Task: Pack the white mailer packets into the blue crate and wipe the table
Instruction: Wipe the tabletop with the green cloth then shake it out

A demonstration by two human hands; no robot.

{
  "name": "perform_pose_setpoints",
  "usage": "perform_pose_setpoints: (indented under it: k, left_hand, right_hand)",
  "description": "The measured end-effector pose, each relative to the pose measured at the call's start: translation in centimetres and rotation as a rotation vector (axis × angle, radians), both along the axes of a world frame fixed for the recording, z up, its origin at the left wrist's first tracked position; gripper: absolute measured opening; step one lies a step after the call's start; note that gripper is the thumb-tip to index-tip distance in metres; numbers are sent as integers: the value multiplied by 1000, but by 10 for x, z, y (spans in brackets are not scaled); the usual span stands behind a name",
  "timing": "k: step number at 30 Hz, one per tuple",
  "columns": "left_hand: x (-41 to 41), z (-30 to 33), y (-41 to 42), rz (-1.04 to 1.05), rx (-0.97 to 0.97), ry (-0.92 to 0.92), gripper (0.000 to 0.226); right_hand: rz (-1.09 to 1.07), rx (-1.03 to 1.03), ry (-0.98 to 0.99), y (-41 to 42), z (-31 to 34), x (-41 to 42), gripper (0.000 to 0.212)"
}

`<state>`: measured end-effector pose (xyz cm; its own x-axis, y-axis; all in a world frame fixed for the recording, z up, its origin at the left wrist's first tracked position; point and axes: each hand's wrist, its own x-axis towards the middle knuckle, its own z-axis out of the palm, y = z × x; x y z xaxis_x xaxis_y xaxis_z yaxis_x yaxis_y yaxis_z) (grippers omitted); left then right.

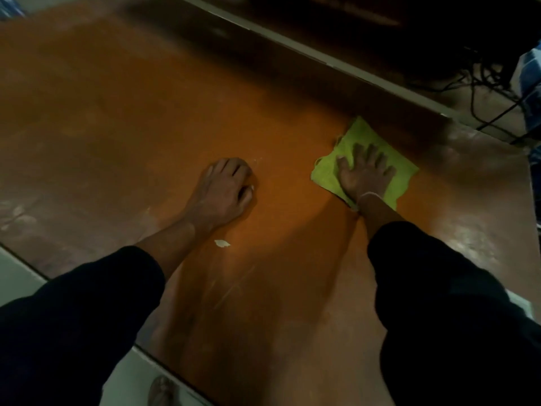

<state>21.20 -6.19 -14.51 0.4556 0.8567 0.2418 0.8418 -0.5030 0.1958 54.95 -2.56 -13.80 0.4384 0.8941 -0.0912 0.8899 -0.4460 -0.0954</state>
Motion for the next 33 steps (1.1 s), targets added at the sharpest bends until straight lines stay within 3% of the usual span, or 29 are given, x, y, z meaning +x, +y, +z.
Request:
perform_pose_setpoints:
  k: [2, 5, 7, 10, 15, 19, 23, 24, 28, 31, 33]
  left_hand:
    - [1, 0, 1, 3, 6, 1, 41]
    - [1, -1, 2, 13, -2, 0, 43]
    - [1, 0, 2, 19, -6, 7, 45]
    - [1, 1, 3, 20, -9, 24, 45]
    - [-2, 2, 3, 9, -9, 25, 43]
    - [-3, 4, 2, 7, -26, 20, 43]
    - [-9, 3, 2, -32, -81, -88, 42]
    - [-12, 4, 3, -56, -81, -111, 40]
    - [-37, 5, 8, -149, -46, -95, 37]
    - [-63, 5, 16, -129, -28, -30, 44]
    - [-82, 5, 21, -115, -38, -8, 46]
  right_hand:
    - [101, 11, 0, 6, 0, -15, 78]
    - [499, 45, -17, -3, -2, -26, 73]
    - [430, 55, -18, -5, -2, -25, 76]
    - [123, 34, -11, -5, -1, -37, 82]
    - [510, 68, -21, -25, 0, -58, 71]
    - [81, 42, -3, -28, -1, -66, 79]
    - [403, 74, -15, -45, 0, -96, 73]
    - [402, 81, -13, -49, 0, -96, 72]
    - [55, 50, 5, -54, 0, -113, 79]
    - [317, 80, -9, -65, -2, -136, 75]
    - [294, 85, -13, -72, -1, -136, 76]
